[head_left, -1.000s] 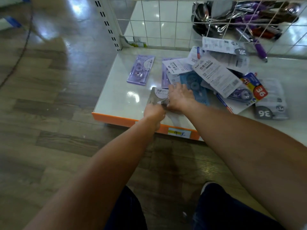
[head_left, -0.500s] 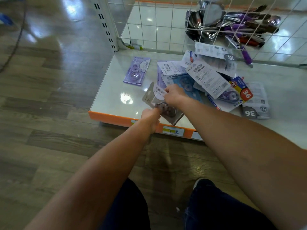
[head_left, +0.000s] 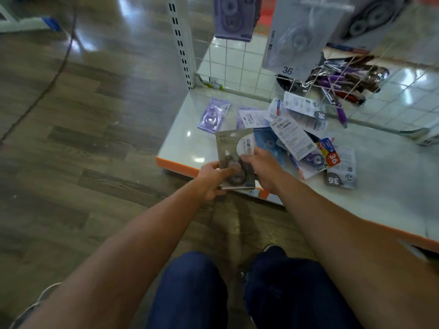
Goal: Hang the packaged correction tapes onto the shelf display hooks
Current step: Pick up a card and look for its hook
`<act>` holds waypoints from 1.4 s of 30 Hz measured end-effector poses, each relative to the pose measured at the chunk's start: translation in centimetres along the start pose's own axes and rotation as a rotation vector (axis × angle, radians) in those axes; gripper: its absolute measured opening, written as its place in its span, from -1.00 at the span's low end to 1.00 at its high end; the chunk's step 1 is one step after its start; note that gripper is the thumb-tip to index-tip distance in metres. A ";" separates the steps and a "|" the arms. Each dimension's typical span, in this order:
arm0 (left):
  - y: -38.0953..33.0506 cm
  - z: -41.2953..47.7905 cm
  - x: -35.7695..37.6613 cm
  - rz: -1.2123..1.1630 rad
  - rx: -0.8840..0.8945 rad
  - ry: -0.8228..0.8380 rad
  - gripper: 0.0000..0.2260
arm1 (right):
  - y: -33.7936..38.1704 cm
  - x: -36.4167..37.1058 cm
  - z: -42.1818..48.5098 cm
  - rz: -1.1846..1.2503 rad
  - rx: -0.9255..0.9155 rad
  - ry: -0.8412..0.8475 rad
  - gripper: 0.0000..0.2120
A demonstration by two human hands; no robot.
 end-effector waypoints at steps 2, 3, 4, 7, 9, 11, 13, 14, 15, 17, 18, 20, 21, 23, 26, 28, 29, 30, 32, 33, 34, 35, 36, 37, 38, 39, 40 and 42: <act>-0.8 -4.1 0.0 0.015 -0.016 0.012 -0.74 | 2.5 -0.1 -3.3 0.069 0.004 0.014 -0.88; -1.4 -6.1 0.0 0.023 -0.009 0.013 -0.72 | 4.1 -0.1 -4.9 0.091 0.003 0.009 -0.89; -2.2 -8.4 0.1 0.035 -0.002 0.012 -0.69 | 5.8 -0.2 -6.4 0.110 0.005 -0.002 -0.89; -4.3 -14.4 0.0 0.086 0.024 -0.005 -0.64 | 11.1 -0.2 -10.8 0.141 0.015 -0.023 -0.89; -5.8 -18.3 -0.2 0.111 0.042 -0.016 -0.64 | 14.7 -0.1 -13.7 0.161 -0.009 -0.038 -0.89; -7.2 -22.4 -0.5 0.141 0.051 -0.017 -0.63 | 18.3 0.1 -16.7 0.187 -0.035 -0.047 -0.89; -8.4 -26.4 -0.8 0.165 0.065 -0.009 -0.65 | 21.6 0.2 -19.6 0.204 -0.056 -0.058 -0.93; -9.1 -28.4 -0.9 0.176 0.076 -0.002 -0.66 | 23.4 0.1 -21.0 0.217 -0.069 -0.069 -0.94; -9.9 -30.3 -0.9 0.180 0.093 0.012 -0.68 | 25.1 0.0 -22.4 0.231 -0.083 -0.088 -0.94; -11.8 -34.6 -0.6 0.199 0.144 0.031 -0.79 | 28.7 -0.5 -24.9 0.275 -0.125 -0.142 -0.92; -12.9 -36.6 -0.4 0.220 0.172 0.039 -0.83 | 30.5 -0.8 -26.1 0.299 -0.152 -0.161 -0.90; -14.9 -40.4 0.3 0.269 0.224 0.045 -0.85 | 34.0 -1.6 -28.4 0.330 -0.202 -0.189 -0.88; -16.2 -42.3 0.7 0.290 0.252 0.046 -0.86 | 35.8 -2.1 -29.4 0.338 -0.230 -0.205 -0.89; -18.3 -45.6 1.6 0.323 0.309 0.051 -0.88 | 39.1 -3.2 -31.3 0.347 -0.293 -0.230 -0.89; -21.3 -50.0 3.3 0.348 0.400 0.101 -0.87 | 43.7 -4.9 -34.0 0.348 -0.382 -0.303 -0.85; -23.1 -52.5 4.6 0.366 0.469 0.135 -0.83 | 46.5 -6.1 -35.6 0.333 -0.450 -0.350 -0.85; -23.9 -53.5 5.2 0.374 0.501 0.149 -0.82 | 47.7 -6.8 -36.3 0.327 -0.480 -0.371 -0.86; -24.6 -54.5 5.9 0.385 0.529 0.166 -0.82 | 48.9 -7.5 -37.0 0.325 -0.508 -0.391 -0.87; -26.0 -56.0 7.3 0.392 0.576 0.190 -0.86 | 51.0 -9.0 -38.0 0.324 -0.560 -0.429 -0.87; -26.8 -56.6 8.0 0.394 0.601 0.189 -0.87 | 52.0 -9.7 -38.5 0.328 -0.585 -0.443 -0.88; -27.5 -57.2 8.8 0.398 0.632 0.186 -0.87 | 52.9 -10.5 -38.9 0.338 -0.610 -0.451 -0.90; -28.3 -57.7 9.5 0.390 0.668 0.193 -0.86 | 53.8 -11.3 -39.2 0.353 -0.635 -0.456 -0.93; -29.0 -58.1 10.3 0.380 0.706 0.205 -0.86 | 54.6 -12.1 -39.5 0.362 -0.658 -0.462 -0.95; -30.0 -58.7 11.3 0.374 0.750 0.218 -0.86 | 55.6 -13.1 -39.6 0.361 -0.687 -0.474 -0.95; -30.7 -59.0 11.9 0.379 0.788 0.219 -0.85 | 56.3 -13.8 -39.8 0.356 -0.709 -0.483 -0.95; -31.5 -59.5 12.6 0.390 0.829 0.216 -0.84 | 57.1 -14.6 -39.7 0.354 -0.729 -0.494 -0.95; -32.4 -60.0 13.4 0.399 0.865 0.213 -0.84 | 57.8 -15.5 -39.7 0.357 -0.749 -0.503 -0.95; -33.9 -60.8 15.1 0.379 0.911 0.231 -0.84 | 59.3 -17.1 -39.5 0.363 -0.782 -0.520 -0.94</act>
Point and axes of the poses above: each hand's wrist, its own z-axis towards the middle knuckle, its own x-axis out of the palm, y = z × x, the point moved 3 cm from there along z, towards the middle knuckle, and after that the axes turned 10 degrees about -x, right-handed, at the moved point
